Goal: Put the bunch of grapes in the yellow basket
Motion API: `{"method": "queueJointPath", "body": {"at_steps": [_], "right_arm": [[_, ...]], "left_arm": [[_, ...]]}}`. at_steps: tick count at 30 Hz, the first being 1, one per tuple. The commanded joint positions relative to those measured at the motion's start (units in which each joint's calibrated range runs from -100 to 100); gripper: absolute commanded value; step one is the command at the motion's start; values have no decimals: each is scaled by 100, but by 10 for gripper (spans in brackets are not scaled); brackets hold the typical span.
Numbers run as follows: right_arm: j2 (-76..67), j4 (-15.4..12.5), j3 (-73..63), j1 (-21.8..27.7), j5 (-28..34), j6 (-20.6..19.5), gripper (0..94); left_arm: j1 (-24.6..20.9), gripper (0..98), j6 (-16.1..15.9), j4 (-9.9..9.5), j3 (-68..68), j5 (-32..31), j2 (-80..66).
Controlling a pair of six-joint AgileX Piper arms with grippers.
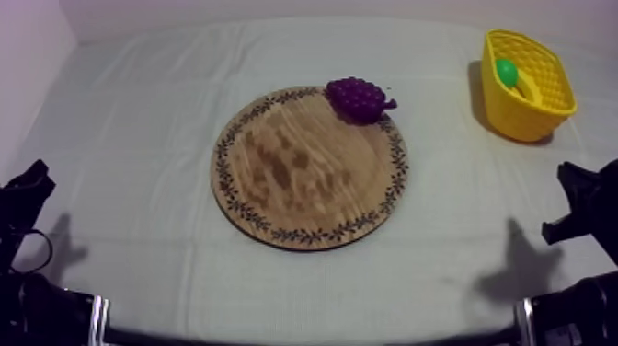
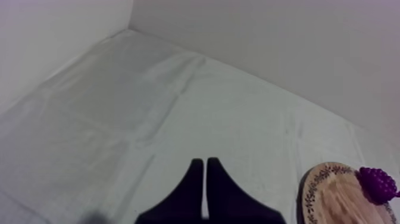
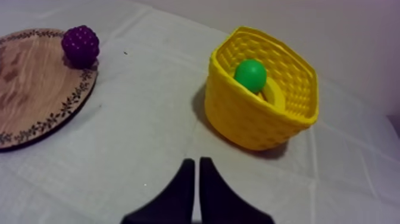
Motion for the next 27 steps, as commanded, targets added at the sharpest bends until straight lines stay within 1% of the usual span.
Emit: {"method": "queueJointPath", "body": {"at_steps": [1,5,7,9,13,20,24,27], "right_arm": [[61,56,3,-38,-31,367,3],[519,292,-232,-91,-99,303,2],[895,351,-615,-102,9,213,2],[1317,350,-1129,-112,162,130,2],[2311,226,-2475,-189,657,20,2],[4428,-18,-5103,-534,1894,-100,2],[5642,-141,-6419,-740,2490,-197,2],[6494,-246,-7301,-911,2962,-160,2]], "left_arm": [[-1,0,0,1,4,3,3],[-1,0,2,1,4,3,3],[-1,0,2,1,4,3,3],[-1,0,3,1,4,3,3],[-1,0,3,1,4,3,3],[-1,0,3,1,4,3,3],[-1,0,3,1,4,3,3],[-1,0,3,1,4,3,3]]}}
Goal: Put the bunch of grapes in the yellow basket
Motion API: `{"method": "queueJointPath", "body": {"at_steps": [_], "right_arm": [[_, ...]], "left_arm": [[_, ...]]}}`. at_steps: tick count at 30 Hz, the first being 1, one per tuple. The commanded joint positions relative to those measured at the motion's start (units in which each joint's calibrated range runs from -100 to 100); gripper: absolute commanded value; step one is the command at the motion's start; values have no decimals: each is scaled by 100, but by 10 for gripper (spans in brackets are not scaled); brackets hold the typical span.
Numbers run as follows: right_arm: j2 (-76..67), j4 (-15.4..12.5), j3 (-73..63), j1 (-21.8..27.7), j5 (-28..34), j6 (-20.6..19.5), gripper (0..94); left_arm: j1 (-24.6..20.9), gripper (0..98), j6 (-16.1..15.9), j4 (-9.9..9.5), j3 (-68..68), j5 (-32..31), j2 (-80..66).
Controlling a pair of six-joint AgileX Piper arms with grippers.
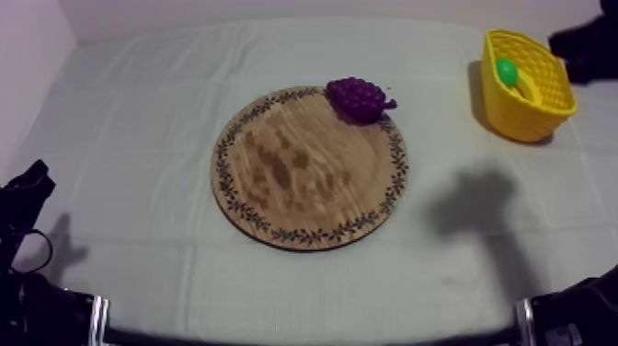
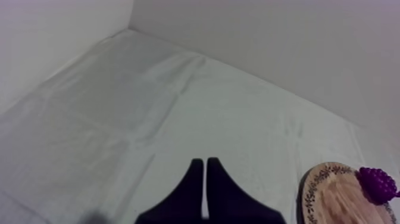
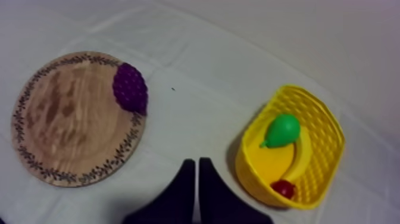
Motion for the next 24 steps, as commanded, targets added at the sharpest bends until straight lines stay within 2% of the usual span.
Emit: {"method": "queueJointPath", "body": {"at_steps": [1,7,15,24], "right_arm": [[1495,-84,-1745,-146,496,101,2],[2836,-406,-2755,-301,877,441,2],[4204,-519,-3714,-540,1175,458,3],[5463,-519,-4405,-722,1176,371,20]], "left_arm": [[-1,0,0,1,4,3,3],[-1,0,0,1,4,3,3],[-1,0,0,1,4,3,3],[-1,0,0,1,4,3,3]]}}
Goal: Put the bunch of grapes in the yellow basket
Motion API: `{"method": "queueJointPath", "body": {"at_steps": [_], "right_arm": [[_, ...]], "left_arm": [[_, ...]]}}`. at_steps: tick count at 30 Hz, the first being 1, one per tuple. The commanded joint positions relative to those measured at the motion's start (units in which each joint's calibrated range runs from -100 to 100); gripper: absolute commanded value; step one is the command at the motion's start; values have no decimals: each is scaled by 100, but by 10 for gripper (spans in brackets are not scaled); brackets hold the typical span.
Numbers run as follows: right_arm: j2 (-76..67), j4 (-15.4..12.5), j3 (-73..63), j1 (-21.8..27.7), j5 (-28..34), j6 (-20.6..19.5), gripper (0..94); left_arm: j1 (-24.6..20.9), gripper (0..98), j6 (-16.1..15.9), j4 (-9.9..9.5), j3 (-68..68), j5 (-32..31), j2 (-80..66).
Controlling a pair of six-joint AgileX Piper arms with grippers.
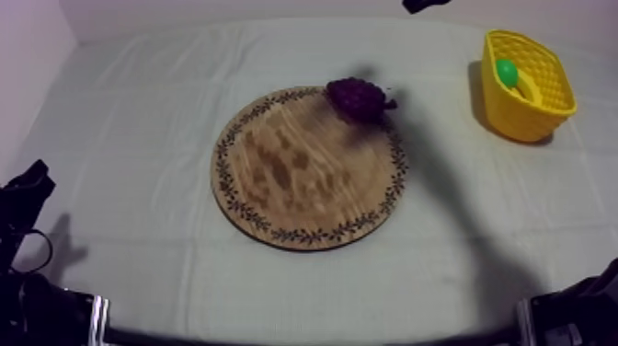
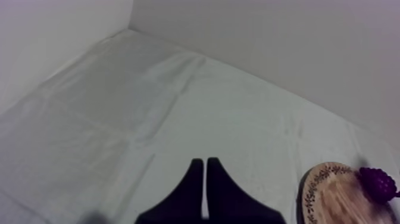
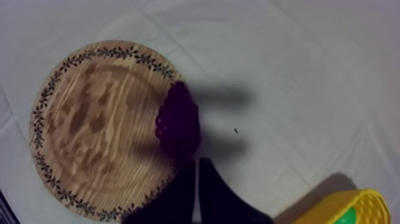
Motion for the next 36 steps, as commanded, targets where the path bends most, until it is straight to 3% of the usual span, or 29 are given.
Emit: {"method": "queueJointPath", "body": {"at_steps": [1,5,13,17,23,36], "right_arm": [[417,13,-177,-24,-39,-31,26],[831,112,-368,-88,-95,-140,112],[1173,257,-148,-186,-366,-84,641],[1481,339,-308,-248,-264,-139,791],[2017,488,-640,-346,-150,-311,875],[3186,656,-1122,-399,-277,-562,872]], "left_arm": [[-1,0,0,1,4,3,3],[-1,0,0,1,4,3,3],[-1,0,0,1,4,3,3],[-1,0,0,1,4,3,3],[-1,0,0,1,4,3,3],[-1,0,0,1,4,3,3]]}}
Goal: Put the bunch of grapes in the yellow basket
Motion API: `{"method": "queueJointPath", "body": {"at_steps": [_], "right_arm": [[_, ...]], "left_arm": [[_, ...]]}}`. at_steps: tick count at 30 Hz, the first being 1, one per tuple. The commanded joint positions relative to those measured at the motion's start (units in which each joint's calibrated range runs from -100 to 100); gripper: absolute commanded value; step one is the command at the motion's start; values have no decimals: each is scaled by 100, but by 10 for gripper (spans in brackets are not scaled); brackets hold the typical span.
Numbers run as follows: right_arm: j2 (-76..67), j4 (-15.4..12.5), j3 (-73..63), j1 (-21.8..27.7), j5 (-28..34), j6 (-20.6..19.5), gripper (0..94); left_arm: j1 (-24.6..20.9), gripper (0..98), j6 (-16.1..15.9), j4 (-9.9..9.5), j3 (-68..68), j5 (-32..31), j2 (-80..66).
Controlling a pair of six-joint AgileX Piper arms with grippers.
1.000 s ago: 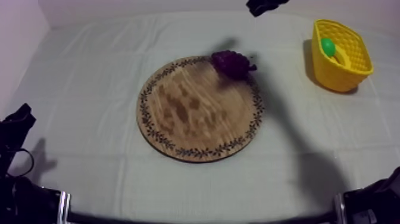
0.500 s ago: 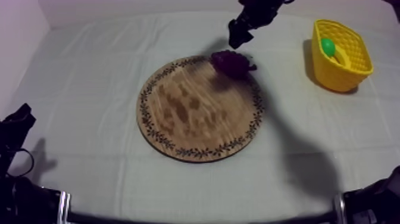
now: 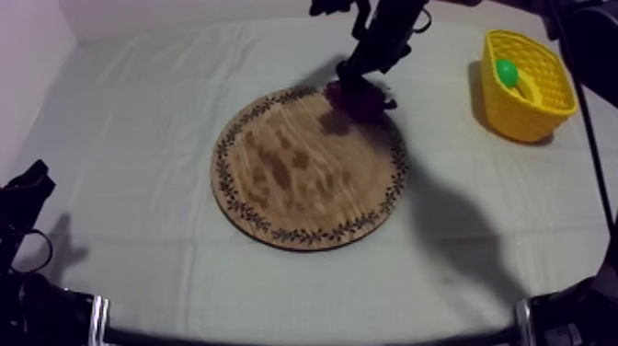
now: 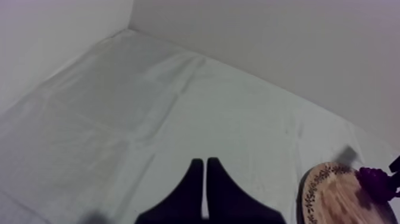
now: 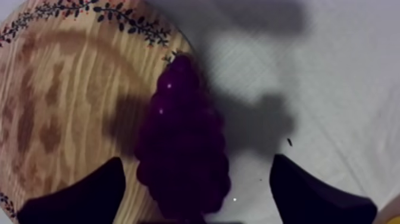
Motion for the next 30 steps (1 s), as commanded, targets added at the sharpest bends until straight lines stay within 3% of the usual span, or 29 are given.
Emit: {"method": "queueJointPath", "body": {"at_steps": [1,8,20,30], "right_arm": [[180,35,6,-9,-19,-21,867],[321,73,256,-97,-288,-10,731],[375,192,255,-120,-423,-17,256],[-1084,33,740,296,138,328,208]], "left_arm": [[-1,0,0,1,4,3,3],[-1,0,0,1,4,3,3],[-1,0,0,1,4,3,3],[-1,0,-1,1,4,3,3]]}}
